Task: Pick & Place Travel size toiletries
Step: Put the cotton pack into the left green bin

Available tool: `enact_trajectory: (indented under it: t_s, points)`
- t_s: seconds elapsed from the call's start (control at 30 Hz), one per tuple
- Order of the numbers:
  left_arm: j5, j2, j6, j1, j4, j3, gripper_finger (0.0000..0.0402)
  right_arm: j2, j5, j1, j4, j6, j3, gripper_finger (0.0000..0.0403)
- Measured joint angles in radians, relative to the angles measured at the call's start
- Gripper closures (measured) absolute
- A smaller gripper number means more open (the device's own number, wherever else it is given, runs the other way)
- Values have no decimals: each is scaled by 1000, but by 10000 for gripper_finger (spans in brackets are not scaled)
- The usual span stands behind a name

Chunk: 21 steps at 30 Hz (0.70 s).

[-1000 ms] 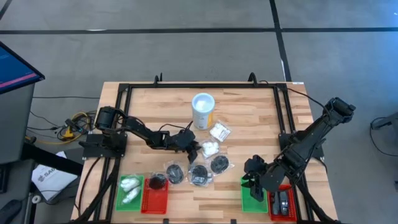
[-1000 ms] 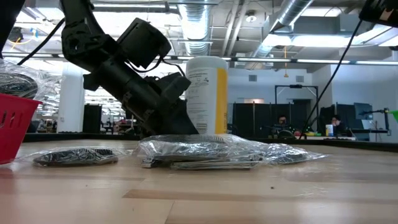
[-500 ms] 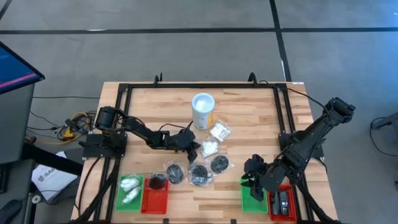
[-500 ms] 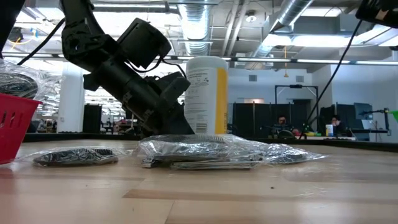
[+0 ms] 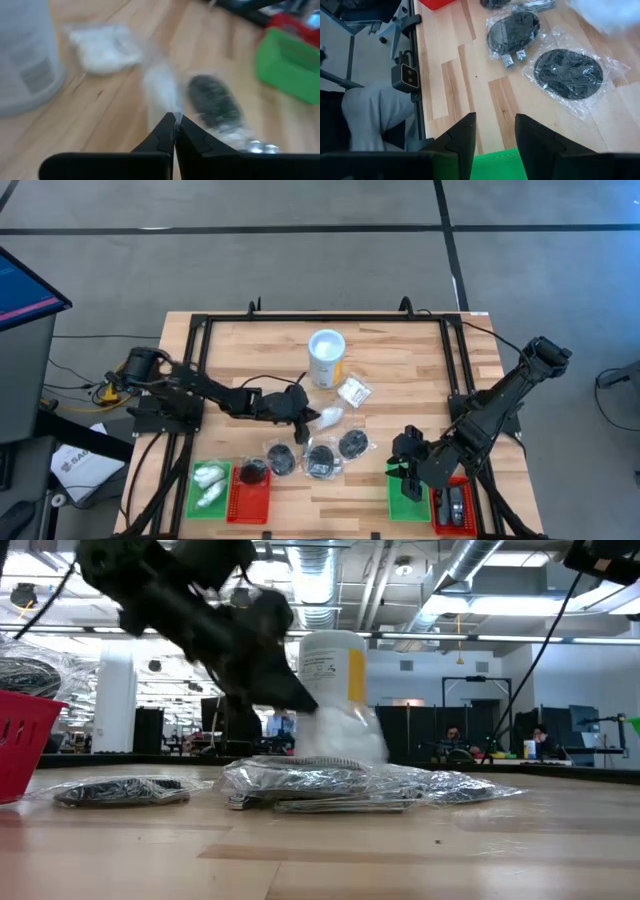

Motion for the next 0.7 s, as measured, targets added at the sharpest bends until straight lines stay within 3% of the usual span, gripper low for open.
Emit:
enact_trajectory:
  t_s: [0.27,0.7]
  points:
    - [-87,-185,55,-95,-144,0,401,0,0,0,0,0,0,275]
    - [-129,-307,101,-255,-241,0,401,0,1,0,0,-26,0,275]
